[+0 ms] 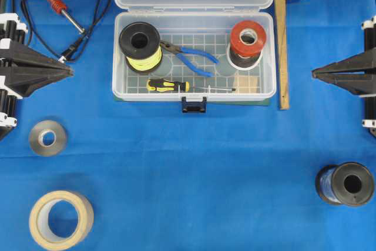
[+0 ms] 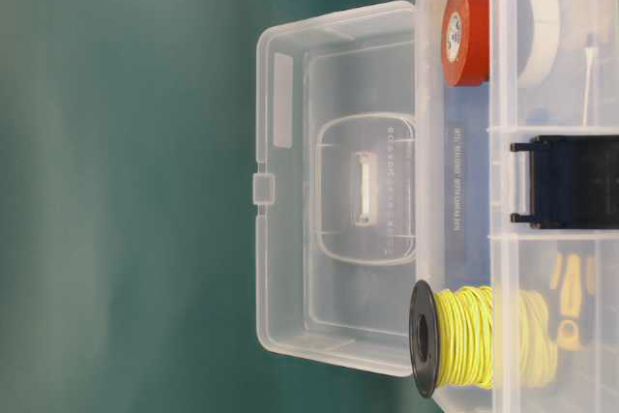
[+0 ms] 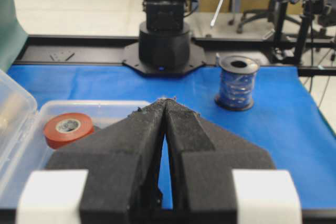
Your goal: Pick the nipper from the toolbox among several items.
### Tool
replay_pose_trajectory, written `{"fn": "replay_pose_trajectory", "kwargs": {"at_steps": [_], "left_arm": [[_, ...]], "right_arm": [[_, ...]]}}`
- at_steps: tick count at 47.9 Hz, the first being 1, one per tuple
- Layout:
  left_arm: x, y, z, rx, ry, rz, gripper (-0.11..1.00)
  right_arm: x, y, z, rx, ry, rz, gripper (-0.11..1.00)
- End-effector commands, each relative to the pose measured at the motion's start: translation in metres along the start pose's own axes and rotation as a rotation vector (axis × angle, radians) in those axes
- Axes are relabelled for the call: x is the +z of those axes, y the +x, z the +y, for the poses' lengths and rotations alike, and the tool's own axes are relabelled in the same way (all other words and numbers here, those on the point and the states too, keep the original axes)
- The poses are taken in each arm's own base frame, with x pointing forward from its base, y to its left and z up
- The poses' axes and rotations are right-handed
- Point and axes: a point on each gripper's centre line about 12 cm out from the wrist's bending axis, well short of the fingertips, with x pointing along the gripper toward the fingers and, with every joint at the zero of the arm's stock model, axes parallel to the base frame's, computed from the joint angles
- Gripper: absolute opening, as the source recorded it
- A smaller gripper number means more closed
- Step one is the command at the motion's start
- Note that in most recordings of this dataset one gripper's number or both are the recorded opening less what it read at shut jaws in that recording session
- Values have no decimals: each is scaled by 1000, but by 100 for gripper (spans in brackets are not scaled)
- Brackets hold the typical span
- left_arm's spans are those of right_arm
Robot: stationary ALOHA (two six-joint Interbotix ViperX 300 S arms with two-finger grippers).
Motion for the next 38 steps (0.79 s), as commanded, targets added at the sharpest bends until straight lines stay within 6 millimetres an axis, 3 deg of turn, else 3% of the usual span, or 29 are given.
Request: {"fn": "replay_pose_trajectory", "kwargs": {"at_steps": [1,9,17,31,34,38], "left_arm": [[6,3,1,9,-11,-15,0],[6,3,1,10,-6,-20,0],[6,3,1,9,-8,-18,0],[4,3,1,9,-11,-9,0],[5,3,1,9,-14,-11,0],[4,3,1,9,-14,-9,0]], "right_arm": [[12,5,-1,-5,3,-28,0],[23,23,-9,-40,9,43,0],[25,51,-30,-122,30,206,0],[1,116,-70,-227,77,504,1],[-12,130,-83,-253,92,589,12],[-26,147,-95,-271,102,687,35]]}}
